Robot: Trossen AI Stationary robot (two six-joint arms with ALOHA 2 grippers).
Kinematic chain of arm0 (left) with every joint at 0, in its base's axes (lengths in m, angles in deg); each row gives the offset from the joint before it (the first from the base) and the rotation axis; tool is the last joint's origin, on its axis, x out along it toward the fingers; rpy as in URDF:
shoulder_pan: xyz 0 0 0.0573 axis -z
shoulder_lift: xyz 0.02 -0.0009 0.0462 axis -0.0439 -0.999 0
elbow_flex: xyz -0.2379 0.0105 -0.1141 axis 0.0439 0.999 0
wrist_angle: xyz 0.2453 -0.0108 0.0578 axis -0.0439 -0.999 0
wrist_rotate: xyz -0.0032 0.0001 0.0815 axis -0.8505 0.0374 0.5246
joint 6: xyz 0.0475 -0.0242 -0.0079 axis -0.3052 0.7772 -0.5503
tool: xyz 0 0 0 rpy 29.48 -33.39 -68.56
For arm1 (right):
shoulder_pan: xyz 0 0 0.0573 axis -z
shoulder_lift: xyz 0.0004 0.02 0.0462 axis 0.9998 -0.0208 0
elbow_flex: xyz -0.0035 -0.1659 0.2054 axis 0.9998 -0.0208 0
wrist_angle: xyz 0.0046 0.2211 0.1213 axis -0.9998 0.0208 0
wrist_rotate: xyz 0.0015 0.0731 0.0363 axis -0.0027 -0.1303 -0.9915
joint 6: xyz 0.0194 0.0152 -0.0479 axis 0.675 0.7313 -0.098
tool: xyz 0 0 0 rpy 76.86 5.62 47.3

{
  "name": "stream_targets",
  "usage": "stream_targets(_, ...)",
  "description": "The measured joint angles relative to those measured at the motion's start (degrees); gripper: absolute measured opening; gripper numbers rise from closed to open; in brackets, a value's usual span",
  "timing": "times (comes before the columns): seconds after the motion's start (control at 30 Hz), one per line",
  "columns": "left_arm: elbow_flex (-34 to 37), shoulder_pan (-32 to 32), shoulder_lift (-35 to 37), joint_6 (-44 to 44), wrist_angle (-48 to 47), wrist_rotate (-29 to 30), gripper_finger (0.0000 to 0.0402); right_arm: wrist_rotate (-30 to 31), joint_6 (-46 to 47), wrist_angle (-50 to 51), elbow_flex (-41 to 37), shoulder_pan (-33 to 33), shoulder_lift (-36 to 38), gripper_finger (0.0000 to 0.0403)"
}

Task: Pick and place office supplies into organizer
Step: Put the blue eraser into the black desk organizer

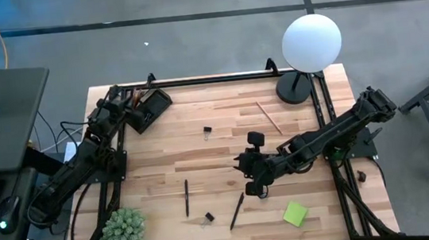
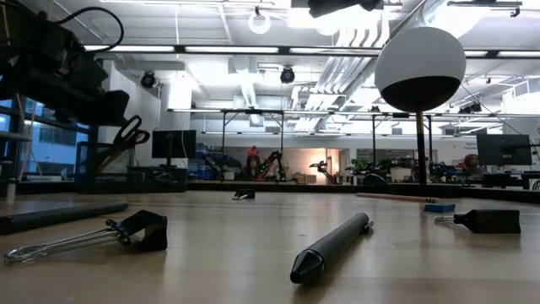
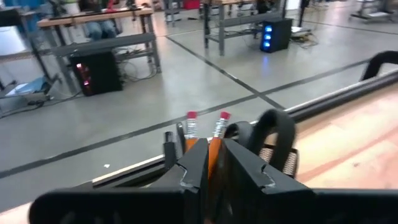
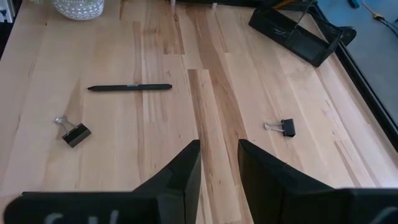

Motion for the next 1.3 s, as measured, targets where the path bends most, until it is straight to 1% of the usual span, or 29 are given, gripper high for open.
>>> stream_targets(0.1, 0.0, 0.0, 0.01, -0.28, 0.0, -1.92, 0.0037, 0.05, -0.02, -0.18, 0.0, 0.02, 0.0, 0.0098)
stream_targets(0.23, -1.72, 0.0, 0.01, -0.07, -0.74, -7.59, 0.0033, 0.05, -0.02, -0.66, 0.0, 0.02, 0.0, 0.0098)
stream_targets(0.37, -6.09, 0.03, 0.01, 1.8, -4.0, -7.64, 0.0026, 0.07, 0.31, -0.89, 0.0, 0.02, 0.0, 0.0098)
stream_targets(0.47, -11.64, 0.0, -0.03, 2.47, -10.81, -7.64, 0.0026, 0.06, 0.86, -1.01, 0.0, 0.02, 0.0, 0.0098)
stream_targets(0.53, -15.15, 0.04, -0.66, 2.5, -15.25, -7.67, 0.0032, 0.07, 1.0, -1.09, 0.0, 0.02, 0.0, 0.0098)
stream_targets(0.7, -17.43, 1.64, -2.61, 2.96, -14.85, -8.57, 0.0062, 0.02, 1.31, -1.11, 0.0, 0.02, 0.0, 0.0098)
stream_targets(0.77, -17.56, 2.57, -3.0, 3.3, -14.92, -10.1, 0.0073, -0.29, 1.47, -1.11, 0.0, 0.02, 0.0, 0.0098)
stream_targets(0.87, -17.57, 4.47, -3.3, 5.3, -14.68, -12.82, 0.0085, -0.3, 1.5, -1.11, 0.0, 0.02, 0.0, 0.0098)
stream_targets(1.0, -17.57, 8.23, -3.8, 6.98, -12.51, -16.51, 0.0089, -0.26, 1.71, -1.16, 0.0, 0.04, -0.02, 0.0098)
stream_targets(1.2, -17.57, 15.84, -4.28, 8.95, -9.3, -20.22, 0.009, -0.44, 1.65, -3.39, 0.07, 0.58, -2.55, 0.0098)
stream_targets(1.3, -17.57, 20.39, -4.28, 9.53, -8.14, -20.62, 0.009, -0.53, 1.62, -3.82, 0.07, 1.15, -4.74, 0.0098)
